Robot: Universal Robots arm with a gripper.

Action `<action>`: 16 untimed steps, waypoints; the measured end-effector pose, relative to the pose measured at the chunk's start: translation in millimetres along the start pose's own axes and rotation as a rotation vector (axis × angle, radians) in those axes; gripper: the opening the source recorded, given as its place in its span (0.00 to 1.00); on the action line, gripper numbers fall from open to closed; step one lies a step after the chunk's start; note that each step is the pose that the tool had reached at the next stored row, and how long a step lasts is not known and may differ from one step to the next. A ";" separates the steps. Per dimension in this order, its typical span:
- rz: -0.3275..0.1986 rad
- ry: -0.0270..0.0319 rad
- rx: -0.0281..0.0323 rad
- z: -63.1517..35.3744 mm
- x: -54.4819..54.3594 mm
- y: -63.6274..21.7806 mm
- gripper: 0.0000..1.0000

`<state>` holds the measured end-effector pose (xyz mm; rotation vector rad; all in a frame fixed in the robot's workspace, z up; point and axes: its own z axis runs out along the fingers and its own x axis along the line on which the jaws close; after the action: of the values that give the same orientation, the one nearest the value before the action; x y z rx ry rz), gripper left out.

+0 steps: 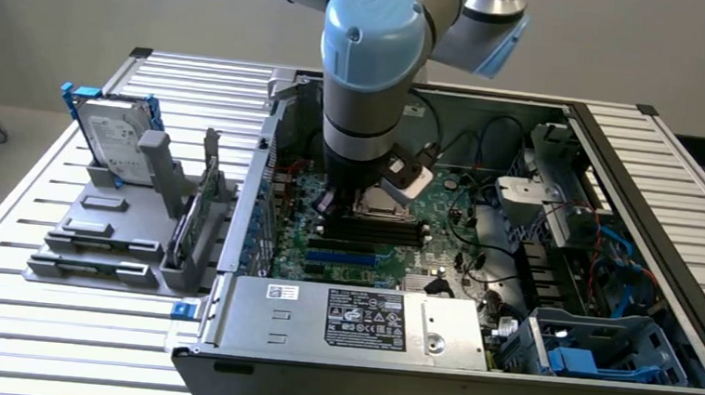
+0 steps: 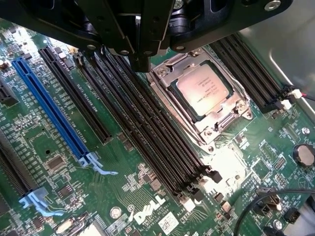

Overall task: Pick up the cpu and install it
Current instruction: 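Install the first cpu locking lever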

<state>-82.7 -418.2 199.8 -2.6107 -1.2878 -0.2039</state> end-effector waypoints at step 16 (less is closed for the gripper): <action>-0.005 0.0023 0.0056 -1.6 6.8 -7.4 0.11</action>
<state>-84.5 -409.1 203.9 -2.6020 -1.2926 -0.2039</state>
